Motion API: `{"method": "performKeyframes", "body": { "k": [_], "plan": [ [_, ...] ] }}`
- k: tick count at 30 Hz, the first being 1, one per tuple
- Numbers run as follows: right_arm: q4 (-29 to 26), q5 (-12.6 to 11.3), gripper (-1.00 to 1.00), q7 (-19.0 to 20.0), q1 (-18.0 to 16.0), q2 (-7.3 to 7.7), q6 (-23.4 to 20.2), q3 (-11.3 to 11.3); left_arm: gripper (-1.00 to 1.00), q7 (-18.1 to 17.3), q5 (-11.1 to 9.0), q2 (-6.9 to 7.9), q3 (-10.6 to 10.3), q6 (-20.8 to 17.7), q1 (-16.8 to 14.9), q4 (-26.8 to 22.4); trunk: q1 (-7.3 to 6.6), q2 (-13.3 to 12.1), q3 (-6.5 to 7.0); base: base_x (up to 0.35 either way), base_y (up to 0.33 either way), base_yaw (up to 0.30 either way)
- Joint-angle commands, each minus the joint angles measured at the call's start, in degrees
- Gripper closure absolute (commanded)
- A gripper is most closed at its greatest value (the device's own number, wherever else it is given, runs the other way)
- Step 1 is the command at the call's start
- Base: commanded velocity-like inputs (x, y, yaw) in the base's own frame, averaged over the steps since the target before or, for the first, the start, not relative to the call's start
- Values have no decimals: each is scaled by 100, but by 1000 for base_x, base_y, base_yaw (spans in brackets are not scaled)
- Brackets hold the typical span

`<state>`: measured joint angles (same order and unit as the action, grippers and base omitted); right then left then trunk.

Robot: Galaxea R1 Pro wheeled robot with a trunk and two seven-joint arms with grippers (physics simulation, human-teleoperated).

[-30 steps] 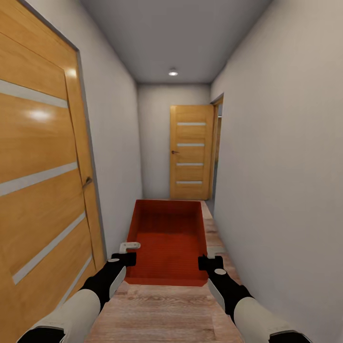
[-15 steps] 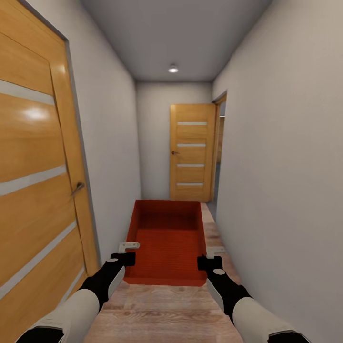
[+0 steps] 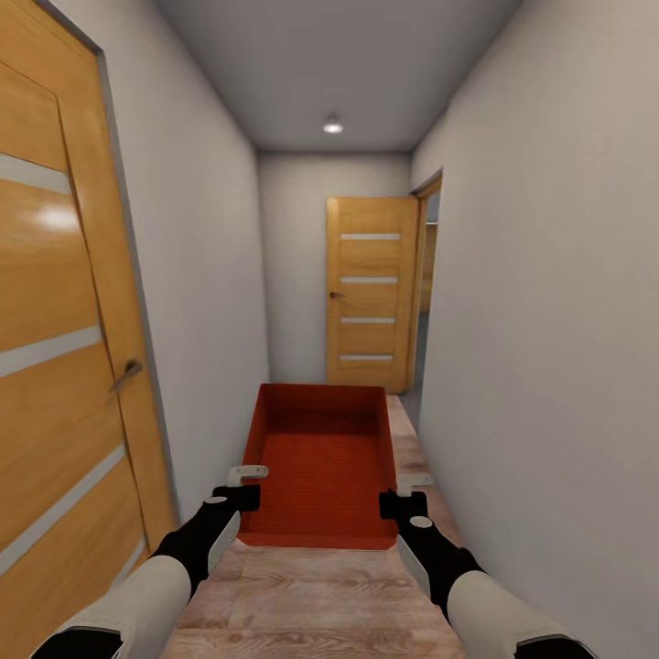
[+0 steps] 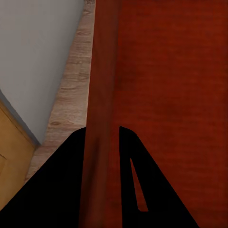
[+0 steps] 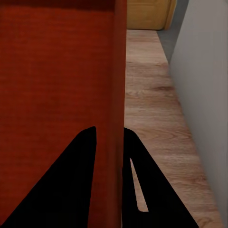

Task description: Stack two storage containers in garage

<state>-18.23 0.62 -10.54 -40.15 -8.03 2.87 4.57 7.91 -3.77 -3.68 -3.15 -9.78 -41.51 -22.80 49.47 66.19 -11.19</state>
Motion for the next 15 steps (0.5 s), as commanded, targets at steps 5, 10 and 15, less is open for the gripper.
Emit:
{"method": "performKeyframes", "body": {
  "k": [5, 10, 15],
  "plan": [
    [18, -27, 100, -475, -2, 229, 20, -79, 100, 474, 87, 12, 114, 93, -8, -31, 3, 4, -8, 323, 0, 0],
    [20, -27, 100, -475, -2, 225, 21, -79, 100, 474, 87, 9, 114, 92, -7, -31, 3, 4, -8, 323, 0, 0],
    [21, -27, 100, -475, -1, 224, 15, -79, 100, 474, 87, 8, 113, 90, -6, -31, 3, 4, -8, 323, 0, 0]
  ]
}}
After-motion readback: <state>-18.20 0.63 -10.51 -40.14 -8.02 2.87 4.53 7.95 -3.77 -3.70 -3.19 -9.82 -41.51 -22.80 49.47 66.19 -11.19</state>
